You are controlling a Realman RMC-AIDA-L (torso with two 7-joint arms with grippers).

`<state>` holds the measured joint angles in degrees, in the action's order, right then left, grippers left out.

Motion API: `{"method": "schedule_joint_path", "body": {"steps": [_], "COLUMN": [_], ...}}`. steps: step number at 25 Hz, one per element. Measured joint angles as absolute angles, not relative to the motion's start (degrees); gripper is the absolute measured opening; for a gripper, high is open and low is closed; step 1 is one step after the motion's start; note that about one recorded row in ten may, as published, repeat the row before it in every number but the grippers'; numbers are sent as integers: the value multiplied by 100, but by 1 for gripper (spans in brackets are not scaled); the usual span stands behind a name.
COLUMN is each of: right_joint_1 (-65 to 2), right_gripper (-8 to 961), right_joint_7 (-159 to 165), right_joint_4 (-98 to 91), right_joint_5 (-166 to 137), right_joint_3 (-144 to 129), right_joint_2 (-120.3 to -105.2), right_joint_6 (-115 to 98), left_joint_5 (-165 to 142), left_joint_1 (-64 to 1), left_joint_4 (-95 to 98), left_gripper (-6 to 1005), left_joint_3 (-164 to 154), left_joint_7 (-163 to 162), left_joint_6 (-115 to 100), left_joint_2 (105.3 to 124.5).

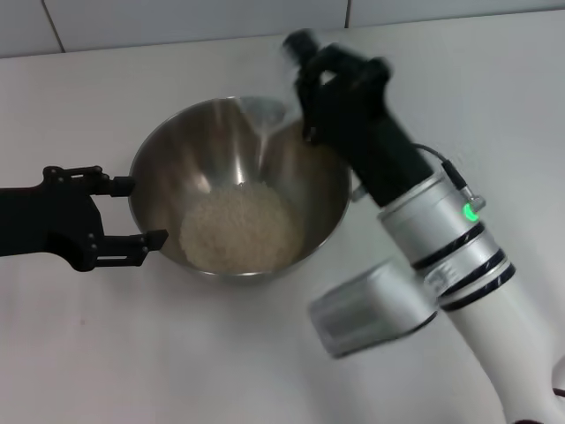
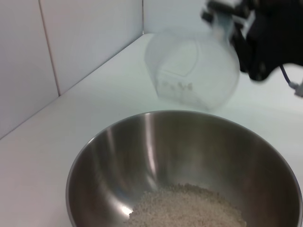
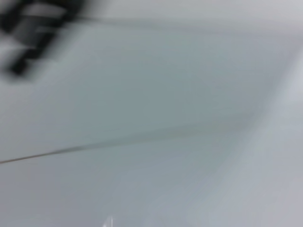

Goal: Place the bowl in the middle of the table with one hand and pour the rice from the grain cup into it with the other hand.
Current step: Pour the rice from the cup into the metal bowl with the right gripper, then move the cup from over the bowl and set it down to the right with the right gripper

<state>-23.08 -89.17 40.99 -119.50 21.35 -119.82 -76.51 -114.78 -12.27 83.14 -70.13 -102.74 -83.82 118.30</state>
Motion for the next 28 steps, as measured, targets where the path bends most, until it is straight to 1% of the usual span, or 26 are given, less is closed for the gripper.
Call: {"method": "schedule_joint_path", "body": {"steps": [4,8,9,11,12,15,19,28], "right_joint_1": [-2209,-1989,-1941,-1943,-2006,-2136,-2517,-2774], "right_gripper": [45,52,53,57,59,64,70,86], "right_joint_7": [-6397,-4286,-3398,-2952,-2231,-1582,-758,-689], "right_joint_4": [4163,3855,3554,3358,2905,2459,1770,1656], "right_joint_5": [-11562,-11558,-11556,-11551,-11545,-11539,-11533,-11824], "right_joint_3": [2394,2957,3208,3315,3458,3524,3490,3333], "right_joint_2": [-11932,-11927,-11933,-11938,-11953,-11961,-11968,-11967], "right_joint_6": [-7766,-7933,-7938,-7916,-7766,-7462,-6501,-5591], "left_joint_5": [-11478,-11477,-11477,-11477,-11477,-11478,-11478,-11478], "left_joint_1": [-1241,-1241,-1241,-1241,-1240,-1239,-1245,-1296], "left_joint_4": [8318,8315,8315,8311,8309,8305,8273,8225], "left_gripper": [800,800,800,800,800,801,801,798], "left_joint_3": [-7013,-7013,-7013,-7022,-7036,-7083,-7087,-7098], "left_joint_7": [-10274,-10274,-10274,-10274,-10274,-10274,-10269,-10272], "left_joint_6": [-8392,-8394,-8394,-8393,-8394,-8393,-8394,-8389], "left_joint_2": [11830,11830,11830,11832,11832,11833,11835,11832]}}
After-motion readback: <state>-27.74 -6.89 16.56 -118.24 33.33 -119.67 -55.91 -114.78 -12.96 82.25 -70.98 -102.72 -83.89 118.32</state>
